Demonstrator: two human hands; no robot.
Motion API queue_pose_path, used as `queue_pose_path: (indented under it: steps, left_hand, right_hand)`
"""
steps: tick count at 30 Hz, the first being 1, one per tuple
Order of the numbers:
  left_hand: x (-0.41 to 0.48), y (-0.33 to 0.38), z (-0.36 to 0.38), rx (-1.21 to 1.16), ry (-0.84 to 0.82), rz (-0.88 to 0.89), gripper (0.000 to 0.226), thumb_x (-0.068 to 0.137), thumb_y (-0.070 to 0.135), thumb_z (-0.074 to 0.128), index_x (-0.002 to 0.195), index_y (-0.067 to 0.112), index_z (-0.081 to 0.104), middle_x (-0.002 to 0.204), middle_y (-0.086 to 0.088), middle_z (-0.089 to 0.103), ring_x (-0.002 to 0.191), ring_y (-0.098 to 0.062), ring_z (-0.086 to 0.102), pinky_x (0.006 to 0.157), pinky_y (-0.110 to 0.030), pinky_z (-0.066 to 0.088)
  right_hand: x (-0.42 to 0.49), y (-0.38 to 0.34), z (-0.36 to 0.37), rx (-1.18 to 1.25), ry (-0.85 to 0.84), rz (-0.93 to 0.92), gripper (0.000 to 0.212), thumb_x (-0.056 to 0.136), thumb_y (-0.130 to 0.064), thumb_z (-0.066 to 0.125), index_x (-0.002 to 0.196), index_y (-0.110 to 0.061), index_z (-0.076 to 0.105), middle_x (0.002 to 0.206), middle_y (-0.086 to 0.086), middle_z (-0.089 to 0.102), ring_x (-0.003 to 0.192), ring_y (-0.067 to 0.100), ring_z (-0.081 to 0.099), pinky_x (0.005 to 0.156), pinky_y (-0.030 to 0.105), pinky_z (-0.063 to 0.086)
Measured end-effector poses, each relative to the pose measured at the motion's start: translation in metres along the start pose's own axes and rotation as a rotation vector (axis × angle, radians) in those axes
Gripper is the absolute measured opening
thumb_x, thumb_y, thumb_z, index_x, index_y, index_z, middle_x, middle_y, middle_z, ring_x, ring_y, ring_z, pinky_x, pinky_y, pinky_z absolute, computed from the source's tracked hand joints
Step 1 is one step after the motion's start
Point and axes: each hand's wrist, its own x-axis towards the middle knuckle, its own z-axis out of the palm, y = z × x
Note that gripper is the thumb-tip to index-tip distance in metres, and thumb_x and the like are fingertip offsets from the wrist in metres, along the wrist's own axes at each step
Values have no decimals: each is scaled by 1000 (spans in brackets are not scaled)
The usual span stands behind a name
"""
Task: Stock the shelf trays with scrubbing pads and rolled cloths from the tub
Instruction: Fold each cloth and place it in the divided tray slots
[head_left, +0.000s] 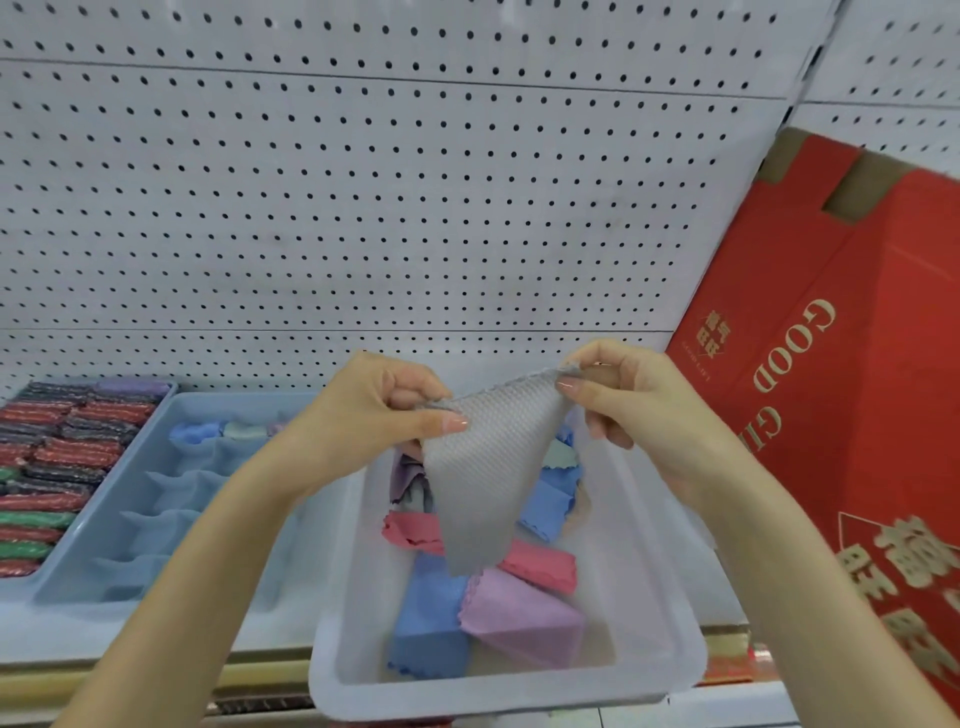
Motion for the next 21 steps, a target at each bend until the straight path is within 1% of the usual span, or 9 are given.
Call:
queue_pose_path:
  steps: [3,6,10,12,14,17,19,20,21]
  left_hand:
    - [4,-4,1,75,142,49,13,75,9,76,69,4,66,49,4,60,44,-4,47,48,-11,40]
    - [5,-5,2,54,197,93,9,79,7,73,77,0,67,52,7,59,42,-4,45,44,-11,35]
    - [-8,2,-5,-230,90,170,9,71,5,77,74,8,69,58,-3,66,49,-12,64,50,-17,50]
    - [-15,13,-9,-377,-41,287,13,58,18,83,65,17,72,53,-2,65,45,-10,62,47,-16,49]
    - [-15,24,-5,-464,-124,360,8,56,22,78,61,19,72,50,3,62,38,-5,55,43,-12,44]
    - [-2,33,10,-540,-151,365,4,57,20,73,60,18,72,50,4,61,36,-3,51,40,-12,40]
    - [6,34,23,-630,-174,390,9,60,24,78,64,20,71,60,3,64,42,-4,54,43,-14,43]
    - [9,33,28,-670,-169,400,9,63,26,78,64,21,71,66,3,66,47,-6,56,46,-16,45]
    - [11,32,32,-700,-150,402,7,68,24,75,65,21,70,69,2,66,52,-9,59,50,-19,47]
  right_hand:
    - [2,-1,1,64,-67,-6,6,93,-7,55,88,-7,58,60,7,65,52,14,58,46,18,42]
    - [3,-1,2,47,-75,-88,6,86,-3,63,89,1,66,71,6,69,65,11,66,61,17,51]
    - [-4,-4,-11,67,-260,-241,5,79,-12,73,76,-10,70,65,0,65,61,8,60,57,17,46]
    - [-12,-12,-15,142,-432,-299,12,72,-30,79,76,-19,74,71,0,65,63,10,57,59,18,45]
    - [-12,-22,-9,217,-508,-340,14,71,-33,77,80,-22,76,77,-5,65,69,7,56,64,17,45]
    - [-2,-28,13,300,-407,-488,11,70,-27,75,81,-25,76,76,-9,65,72,7,60,69,21,49]
    - [4,-28,27,369,-302,-537,17,66,-21,80,80,-26,71,78,13,65,73,23,61,68,44,52]
    - [5,-28,31,405,-252,-531,25,64,-13,81,81,-24,68,79,25,60,73,26,60,68,50,50]
    - [6,-28,33,423,-209,-524,29,64,-5,79,83,-24,66,76,25,58,70,26,59,65,47,50]
